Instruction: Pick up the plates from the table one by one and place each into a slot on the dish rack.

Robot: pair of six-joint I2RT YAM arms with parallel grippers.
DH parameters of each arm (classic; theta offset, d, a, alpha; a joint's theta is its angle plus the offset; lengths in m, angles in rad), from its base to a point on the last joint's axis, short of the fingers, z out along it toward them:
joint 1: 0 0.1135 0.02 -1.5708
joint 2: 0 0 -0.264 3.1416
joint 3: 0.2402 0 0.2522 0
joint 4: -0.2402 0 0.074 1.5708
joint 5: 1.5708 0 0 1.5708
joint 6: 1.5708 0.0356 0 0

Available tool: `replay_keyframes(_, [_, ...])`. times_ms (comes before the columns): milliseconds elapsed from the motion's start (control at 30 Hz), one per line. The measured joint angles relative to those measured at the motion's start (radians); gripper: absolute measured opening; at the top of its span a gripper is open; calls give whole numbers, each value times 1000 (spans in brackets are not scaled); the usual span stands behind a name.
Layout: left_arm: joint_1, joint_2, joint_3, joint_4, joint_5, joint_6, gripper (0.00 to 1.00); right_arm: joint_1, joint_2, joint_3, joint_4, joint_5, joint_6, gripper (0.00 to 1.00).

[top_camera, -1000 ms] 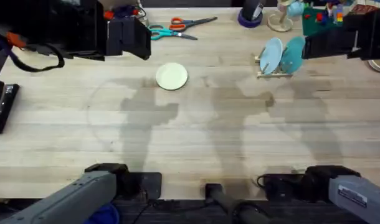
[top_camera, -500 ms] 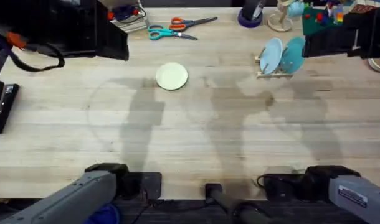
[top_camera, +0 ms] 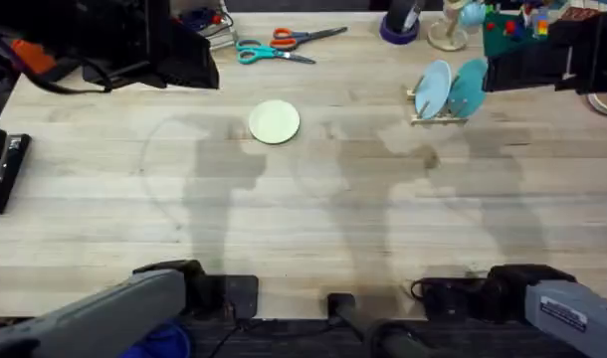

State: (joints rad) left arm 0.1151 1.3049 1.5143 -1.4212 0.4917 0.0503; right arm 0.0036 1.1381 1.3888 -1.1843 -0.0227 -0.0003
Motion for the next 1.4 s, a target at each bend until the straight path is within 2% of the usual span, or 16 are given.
replay_keyframes(200, [46,65,0,1,119,71,43,0,0,0,0,0,0,995])
replay_keyframes(600, [46,254,0,30,282,186,43,0,0,0,0,0,0,995])
replay_keyframes(833, [46,323,0,39,323,220,43,0,0,0,0,0,0,995])
replay_keyframes(1067, [50,363,-3,72,331,234,43,0,0,0,0,0,0,993])
replay_keyframes(1400, [91,364,-190,238,366,238,42,0,0,0,0,0,0,993])
